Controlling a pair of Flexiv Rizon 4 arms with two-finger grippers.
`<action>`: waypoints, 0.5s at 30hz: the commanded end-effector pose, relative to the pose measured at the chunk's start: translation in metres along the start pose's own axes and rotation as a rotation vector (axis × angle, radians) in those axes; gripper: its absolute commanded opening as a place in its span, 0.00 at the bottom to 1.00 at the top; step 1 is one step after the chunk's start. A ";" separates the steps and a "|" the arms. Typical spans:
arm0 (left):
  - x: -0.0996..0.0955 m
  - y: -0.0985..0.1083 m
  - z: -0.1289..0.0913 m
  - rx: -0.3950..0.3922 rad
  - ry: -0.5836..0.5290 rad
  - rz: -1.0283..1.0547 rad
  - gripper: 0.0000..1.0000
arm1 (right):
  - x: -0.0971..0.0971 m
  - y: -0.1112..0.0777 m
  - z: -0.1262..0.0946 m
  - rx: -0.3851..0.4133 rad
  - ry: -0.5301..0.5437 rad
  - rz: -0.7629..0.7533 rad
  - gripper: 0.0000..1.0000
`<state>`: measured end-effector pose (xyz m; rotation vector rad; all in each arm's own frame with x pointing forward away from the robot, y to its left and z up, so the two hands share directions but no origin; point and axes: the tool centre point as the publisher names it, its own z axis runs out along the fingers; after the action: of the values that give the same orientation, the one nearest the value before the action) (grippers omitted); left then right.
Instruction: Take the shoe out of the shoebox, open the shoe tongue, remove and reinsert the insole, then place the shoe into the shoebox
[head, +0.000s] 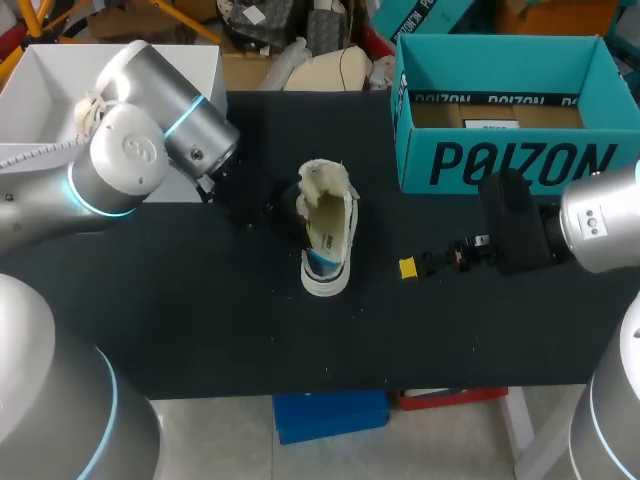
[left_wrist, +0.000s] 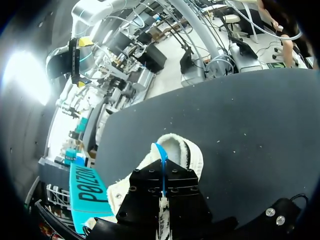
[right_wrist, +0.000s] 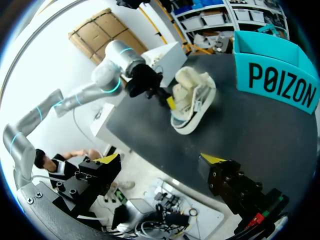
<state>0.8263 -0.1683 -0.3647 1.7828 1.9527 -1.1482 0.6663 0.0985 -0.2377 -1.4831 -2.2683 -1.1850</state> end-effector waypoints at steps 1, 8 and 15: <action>-0.005 0.002 -0.001 -0.005 0.014 0.005 0.00 | 0.000 -0.001 -0.002 -0.001 0.000 0.000 1.00; -0.010 0.000 0.007 0.021 0.085 0.055 0.00 | 0.000 -0.001 -0.002 -0.001 0.000 0.000 1.00; -0.005 -0.005 0.017 0.049 0.193 0.092 0.00 | 0.000 -0.001 -0.002 -0.001 0.000 0.000 1.00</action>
<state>0.8127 -0.1779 -0.3711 2.0072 1.9173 -1.0669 0.6663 0.0985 -0.2377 -1.4831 -2.2683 -1.1850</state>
